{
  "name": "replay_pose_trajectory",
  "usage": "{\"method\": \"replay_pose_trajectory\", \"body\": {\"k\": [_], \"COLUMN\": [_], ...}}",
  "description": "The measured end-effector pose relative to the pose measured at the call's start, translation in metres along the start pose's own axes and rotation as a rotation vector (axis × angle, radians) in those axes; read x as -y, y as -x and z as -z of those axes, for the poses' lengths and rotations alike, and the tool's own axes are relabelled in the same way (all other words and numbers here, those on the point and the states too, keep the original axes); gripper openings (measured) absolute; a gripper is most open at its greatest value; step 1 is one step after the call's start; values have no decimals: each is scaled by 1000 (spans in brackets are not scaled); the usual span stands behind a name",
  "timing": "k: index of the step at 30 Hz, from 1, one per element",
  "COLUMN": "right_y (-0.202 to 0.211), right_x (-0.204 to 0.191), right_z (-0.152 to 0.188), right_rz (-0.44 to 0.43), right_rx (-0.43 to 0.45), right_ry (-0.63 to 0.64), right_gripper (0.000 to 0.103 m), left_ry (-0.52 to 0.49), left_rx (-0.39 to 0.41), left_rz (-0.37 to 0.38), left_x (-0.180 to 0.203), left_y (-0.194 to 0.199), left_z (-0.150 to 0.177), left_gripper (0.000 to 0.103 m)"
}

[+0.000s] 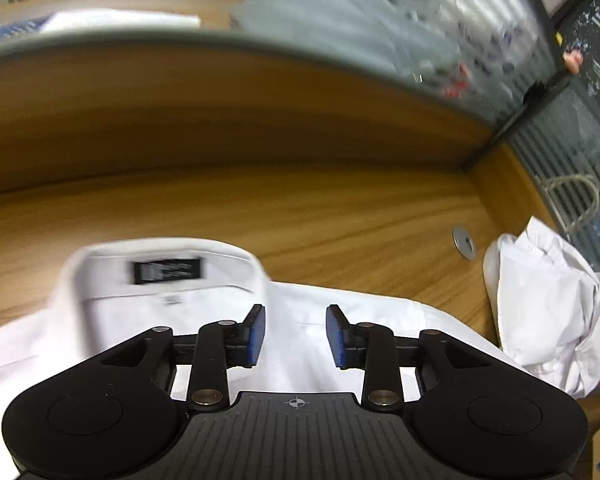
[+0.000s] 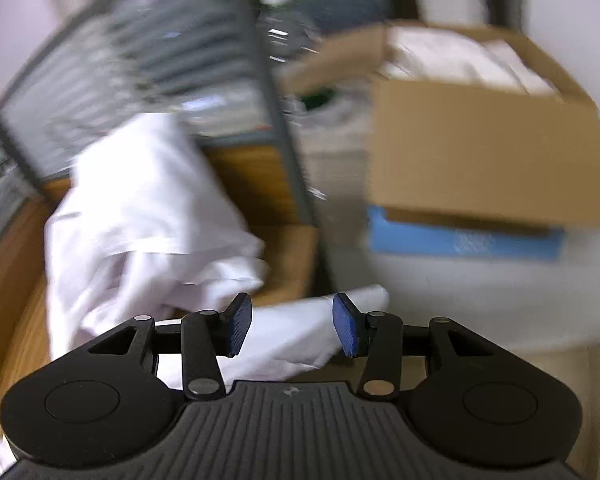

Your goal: Fold clothes

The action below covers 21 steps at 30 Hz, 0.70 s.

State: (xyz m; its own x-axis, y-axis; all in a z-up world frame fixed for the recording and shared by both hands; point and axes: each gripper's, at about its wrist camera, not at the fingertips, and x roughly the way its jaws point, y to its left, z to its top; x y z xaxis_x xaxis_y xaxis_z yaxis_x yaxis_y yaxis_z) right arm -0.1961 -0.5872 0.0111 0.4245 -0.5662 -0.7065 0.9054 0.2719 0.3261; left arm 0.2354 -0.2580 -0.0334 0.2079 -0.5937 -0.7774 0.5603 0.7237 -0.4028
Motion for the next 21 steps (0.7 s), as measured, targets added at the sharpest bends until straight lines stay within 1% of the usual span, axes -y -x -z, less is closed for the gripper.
{"method": "replay_pose_trajectory", "body": {"k": [3,5,6,7,8,10,12,15,17,21], "right_y": [2,-7,-12,-17,-22,-33,-43,-62,-71,-90], "right_x": [-27,-52,-65,-77,-90,-116,-141,-179,-201,-243], "right_z": [-9,-11,-12,-13,-14,-10,-6,4,12,27], "right_rz": [-74,-161,-206,-250,-295,-356,-415,-477,-501,-541], "right_rx": [-8,-44,-63,-82,-101,-143,-186,-244,-270,-317], "right_ry": [118,200,242,283,324,399,473,570,619,718], "right_gripper": [51,51,51,51,51,51,51,51,51,51], "left_ry": [4,-1,-5,-9,-13,-21,-33,-14,3,83], "left_rx": [27,41,48,54,59,65,62,61,60,59], "left_rz": [-52,-85,-99,-113,-129,-161,-175,-223,-262,-325], "left_x": [-15,-25,-30,-36,-43,-58,-71,-96,-112,-149], "left_y": [23,38,45,52,60,75,85,100,107,121], "left_z": [5,10,14,17,20,28,35,46,52,62], "left_gripper": [37,38,40,44,45,45,46,51,51,51]}}
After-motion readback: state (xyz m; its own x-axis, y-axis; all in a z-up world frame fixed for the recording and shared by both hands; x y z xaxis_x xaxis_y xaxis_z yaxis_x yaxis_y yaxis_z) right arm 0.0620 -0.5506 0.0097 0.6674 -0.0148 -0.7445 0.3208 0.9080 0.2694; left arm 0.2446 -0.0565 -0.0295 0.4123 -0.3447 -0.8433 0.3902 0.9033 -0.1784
